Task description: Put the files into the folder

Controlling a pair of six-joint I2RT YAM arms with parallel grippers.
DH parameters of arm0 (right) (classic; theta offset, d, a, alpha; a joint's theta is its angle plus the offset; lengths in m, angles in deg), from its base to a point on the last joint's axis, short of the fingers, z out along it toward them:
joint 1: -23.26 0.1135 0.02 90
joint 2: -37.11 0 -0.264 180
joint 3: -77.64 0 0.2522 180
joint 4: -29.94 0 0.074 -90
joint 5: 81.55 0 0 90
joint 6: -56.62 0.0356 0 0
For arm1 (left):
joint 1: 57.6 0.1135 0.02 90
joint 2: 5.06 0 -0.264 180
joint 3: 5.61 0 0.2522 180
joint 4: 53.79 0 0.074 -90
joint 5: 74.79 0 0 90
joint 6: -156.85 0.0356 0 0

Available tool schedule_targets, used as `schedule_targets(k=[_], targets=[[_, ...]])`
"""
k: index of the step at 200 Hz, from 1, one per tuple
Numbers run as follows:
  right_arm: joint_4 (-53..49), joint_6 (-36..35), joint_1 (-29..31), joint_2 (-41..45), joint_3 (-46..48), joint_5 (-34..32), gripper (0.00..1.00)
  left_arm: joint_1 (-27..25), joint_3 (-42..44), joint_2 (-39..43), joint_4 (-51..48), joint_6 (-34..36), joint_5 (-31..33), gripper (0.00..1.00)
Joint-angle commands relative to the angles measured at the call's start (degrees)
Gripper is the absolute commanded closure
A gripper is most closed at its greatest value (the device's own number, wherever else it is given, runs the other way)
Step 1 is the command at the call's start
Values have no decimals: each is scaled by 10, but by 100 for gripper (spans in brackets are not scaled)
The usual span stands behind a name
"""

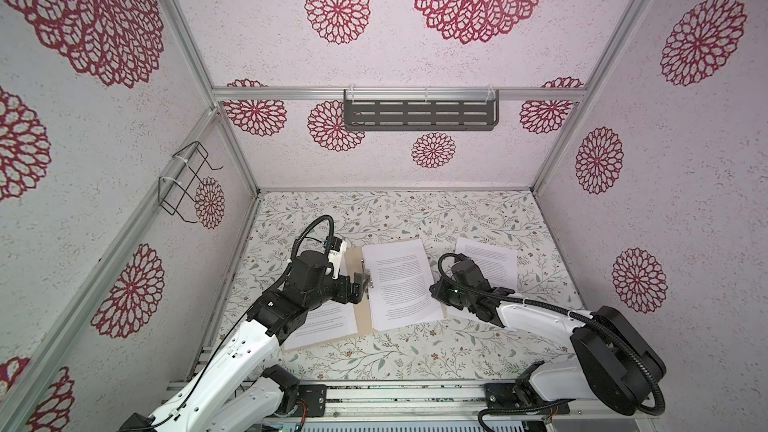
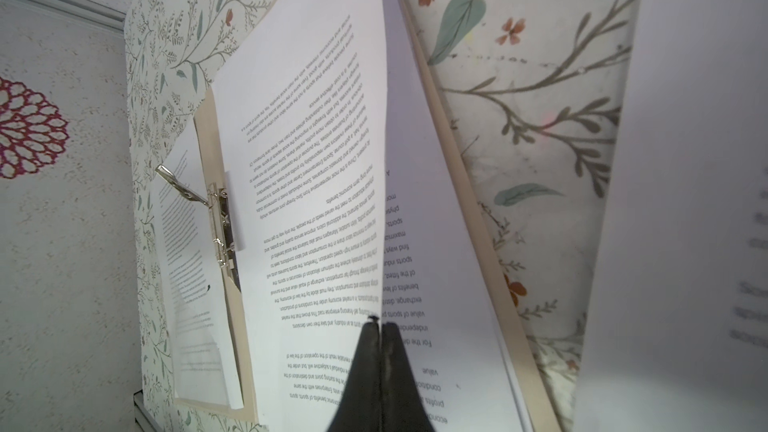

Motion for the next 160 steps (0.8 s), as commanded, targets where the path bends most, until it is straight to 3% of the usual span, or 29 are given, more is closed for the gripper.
schedule_targets(k=[1,160], targets=[[12,15,7,17,1,-11,100,4,0,-4,3,2,-4,2],[22,26,18,13,7,-8,100,5,-2,-10,-1,2,-7,3]])
